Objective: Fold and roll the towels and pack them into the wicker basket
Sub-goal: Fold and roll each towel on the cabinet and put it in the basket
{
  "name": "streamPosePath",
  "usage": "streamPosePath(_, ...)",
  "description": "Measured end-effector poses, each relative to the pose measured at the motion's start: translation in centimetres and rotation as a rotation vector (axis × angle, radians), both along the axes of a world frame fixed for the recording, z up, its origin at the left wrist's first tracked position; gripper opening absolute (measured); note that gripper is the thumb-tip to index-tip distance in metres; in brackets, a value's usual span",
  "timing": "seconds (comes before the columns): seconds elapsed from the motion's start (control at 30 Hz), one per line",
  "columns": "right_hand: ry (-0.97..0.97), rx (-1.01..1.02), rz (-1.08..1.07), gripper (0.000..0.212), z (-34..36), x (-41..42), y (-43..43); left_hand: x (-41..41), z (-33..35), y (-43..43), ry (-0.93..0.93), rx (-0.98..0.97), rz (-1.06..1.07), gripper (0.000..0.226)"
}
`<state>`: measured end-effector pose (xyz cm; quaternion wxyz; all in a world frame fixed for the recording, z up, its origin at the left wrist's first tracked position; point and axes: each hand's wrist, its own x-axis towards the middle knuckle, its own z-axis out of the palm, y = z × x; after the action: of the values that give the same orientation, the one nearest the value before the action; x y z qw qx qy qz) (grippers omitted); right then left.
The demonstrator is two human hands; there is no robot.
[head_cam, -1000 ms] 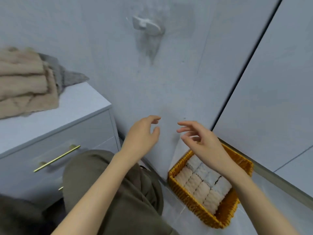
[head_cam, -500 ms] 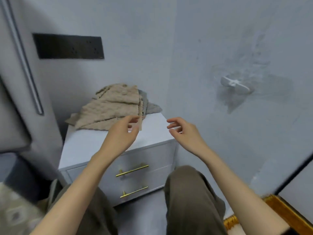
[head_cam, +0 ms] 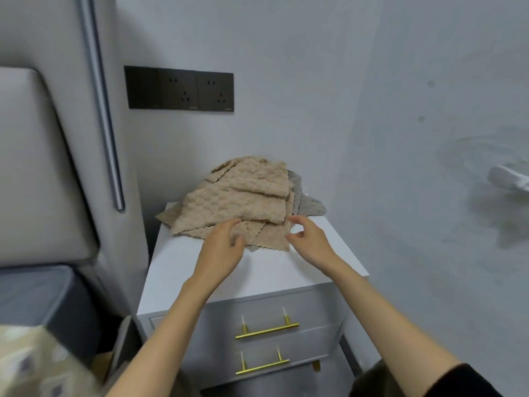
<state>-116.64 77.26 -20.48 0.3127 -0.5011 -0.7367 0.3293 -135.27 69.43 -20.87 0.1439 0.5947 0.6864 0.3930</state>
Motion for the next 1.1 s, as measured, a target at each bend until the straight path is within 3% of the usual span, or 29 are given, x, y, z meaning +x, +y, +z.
streamPosePath(0.2,0.244,-0.212,-0.028,0.051,-1.5,-2.4,3.4,-1.0,-1.6,2.9,0.092,0.012,-0.024,0.042)
streamPosePath(0.37,0.456,-0.152,-0.135,0.019,-2.4,-3.7,4.8,-1.1,-1.9,3.7,0.199,0.071,0.002,0.043)
streamPosePath(0.47,0.608,-0.123,-0.193,0.011,-1.1,-3.4,4.3,-0.3,-1.8,3.8,0.22,0.124,-0.01,0.043)
streamPosePath(0.73,0.631,-0.013,-0.237,0.019,2.5,0.4,2.8,0.6,-1.4,3.3,0.189,0.243,-0.004,0.051)
streamPosePath(0.8,0.555,-0.051,-0.24,0.021,2.5,1.8,2.1,1.0,-1.1,2.9,0.188,0.277,-0.003,0.043)
streamPosePath(0.93,0.223,-0.118,-0.198,0.016,1.7,5.2,0.9,2.1,-1.0,2.0,0.16,0.268,0.018,0.032)
streamPosePath(1.1,-0.247,-0.18,-0.162,0.014,0.5,8.0,-0.1,2.2,-2.5,0.9,0.244,-0.034,0.121,0.044)
